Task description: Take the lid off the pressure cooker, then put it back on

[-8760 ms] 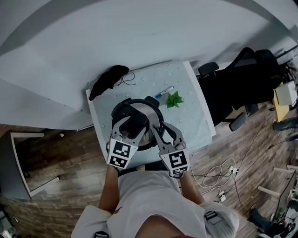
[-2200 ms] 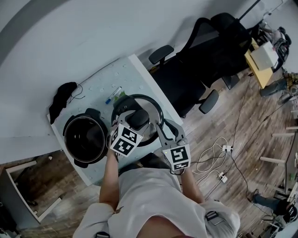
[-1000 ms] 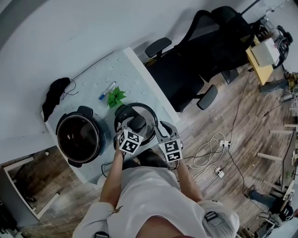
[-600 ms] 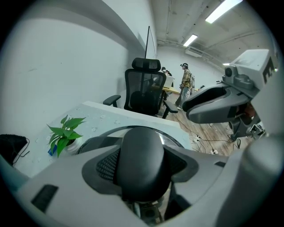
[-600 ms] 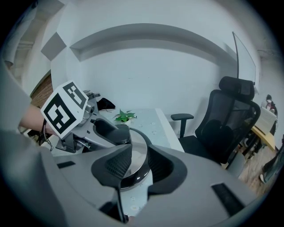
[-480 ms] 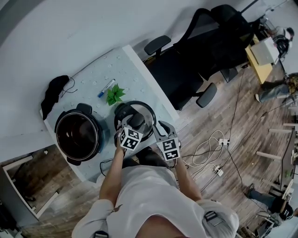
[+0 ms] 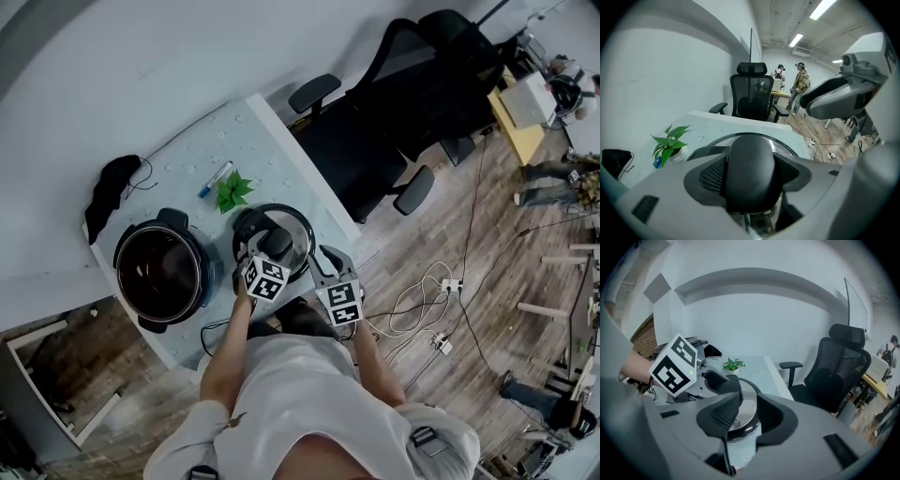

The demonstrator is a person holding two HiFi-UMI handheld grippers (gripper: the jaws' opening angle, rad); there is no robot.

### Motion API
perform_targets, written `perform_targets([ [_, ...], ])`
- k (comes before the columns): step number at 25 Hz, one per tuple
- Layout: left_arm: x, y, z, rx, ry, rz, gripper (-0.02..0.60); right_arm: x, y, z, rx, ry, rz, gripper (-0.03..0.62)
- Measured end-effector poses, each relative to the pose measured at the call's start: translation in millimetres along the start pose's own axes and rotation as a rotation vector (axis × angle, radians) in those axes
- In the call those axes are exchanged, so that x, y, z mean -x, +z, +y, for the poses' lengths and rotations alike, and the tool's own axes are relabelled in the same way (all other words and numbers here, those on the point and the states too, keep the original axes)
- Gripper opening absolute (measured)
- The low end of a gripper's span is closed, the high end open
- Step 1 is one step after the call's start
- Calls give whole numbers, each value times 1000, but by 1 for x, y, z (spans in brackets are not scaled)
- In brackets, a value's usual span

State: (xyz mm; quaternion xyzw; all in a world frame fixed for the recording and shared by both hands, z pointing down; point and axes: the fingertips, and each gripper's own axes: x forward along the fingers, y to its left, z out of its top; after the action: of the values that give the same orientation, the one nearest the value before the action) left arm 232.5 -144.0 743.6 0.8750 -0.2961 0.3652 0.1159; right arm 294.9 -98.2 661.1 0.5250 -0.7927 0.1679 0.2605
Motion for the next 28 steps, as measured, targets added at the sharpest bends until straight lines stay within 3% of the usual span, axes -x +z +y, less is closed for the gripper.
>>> perform_targets([
  [16,63,10,-3,-7,-9,-62,298,18,2,22,-29,-43,-46,121],
  [28,61,5,-3,4,3,-41,290,11,3,19,-11,-27,-46,121],
])
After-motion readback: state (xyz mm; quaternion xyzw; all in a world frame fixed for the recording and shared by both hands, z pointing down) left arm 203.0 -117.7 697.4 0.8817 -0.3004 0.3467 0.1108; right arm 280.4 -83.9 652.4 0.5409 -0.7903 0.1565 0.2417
